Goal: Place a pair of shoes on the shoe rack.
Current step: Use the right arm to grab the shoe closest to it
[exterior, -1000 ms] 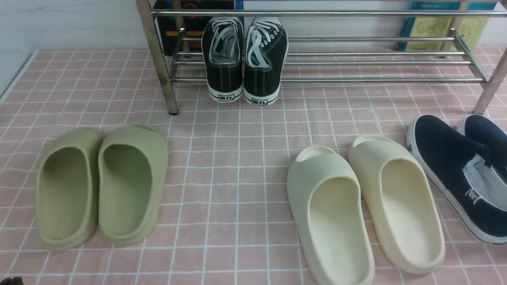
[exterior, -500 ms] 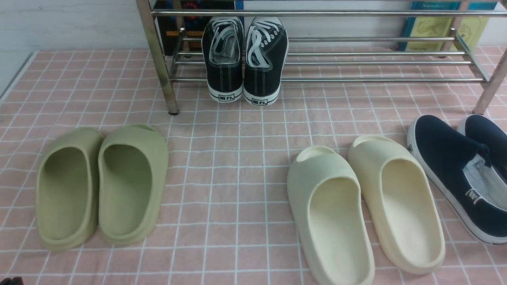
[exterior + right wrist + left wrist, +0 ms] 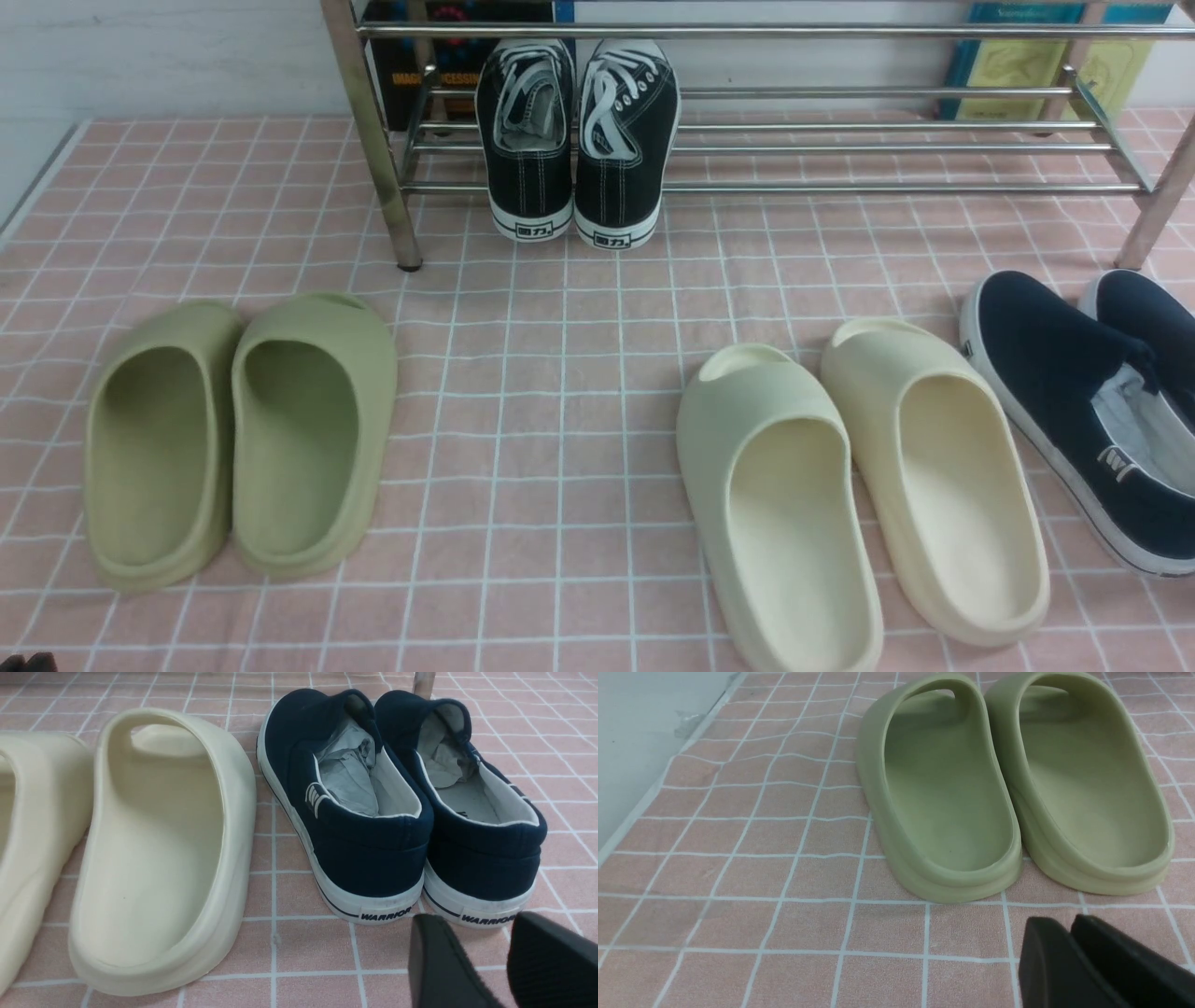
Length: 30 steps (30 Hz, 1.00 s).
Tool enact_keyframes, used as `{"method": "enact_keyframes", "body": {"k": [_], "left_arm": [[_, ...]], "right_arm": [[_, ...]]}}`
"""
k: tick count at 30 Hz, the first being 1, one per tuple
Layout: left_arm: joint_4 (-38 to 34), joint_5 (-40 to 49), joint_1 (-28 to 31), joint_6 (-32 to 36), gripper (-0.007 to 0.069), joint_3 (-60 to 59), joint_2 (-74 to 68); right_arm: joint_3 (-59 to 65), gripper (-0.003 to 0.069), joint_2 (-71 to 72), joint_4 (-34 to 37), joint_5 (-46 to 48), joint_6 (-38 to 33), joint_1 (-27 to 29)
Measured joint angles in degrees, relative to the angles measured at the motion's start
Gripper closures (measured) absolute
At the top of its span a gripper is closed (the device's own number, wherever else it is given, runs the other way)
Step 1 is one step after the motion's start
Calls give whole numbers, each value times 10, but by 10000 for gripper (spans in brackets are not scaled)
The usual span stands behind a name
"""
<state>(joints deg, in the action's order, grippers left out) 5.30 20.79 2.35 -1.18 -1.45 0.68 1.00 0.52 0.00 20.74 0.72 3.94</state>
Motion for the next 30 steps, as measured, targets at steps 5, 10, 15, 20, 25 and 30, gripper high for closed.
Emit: {"method": "enact_keyframes", "body": {"k": [5, 10, 15, 20, 25, 30], "left_arm": [[0, 0, 0, 0, 519, 0, 0], [0, 0, 0, 0, 515, 0, 0], [0, 0, 0, 0, 510, 0, 0], [0, 0, 0, 0, 500, 0, 0], [0, 0, 0, 0, 496, 0, 0], [0, 0, 0, 0, 494, 0, 0]], "right_arm": [[0, 419, 0, -3, 0, 0, 0], [0, 419, 0, 14, 0, 0, 0], [0, 419, 0, 17, 0, 0, 0], [0, 419, 0, 60, 0, 1, 0], [0, 419, 0, 126, 2, 5, 0], [2, 419, 0, 315, 7, 71, 0]]}}
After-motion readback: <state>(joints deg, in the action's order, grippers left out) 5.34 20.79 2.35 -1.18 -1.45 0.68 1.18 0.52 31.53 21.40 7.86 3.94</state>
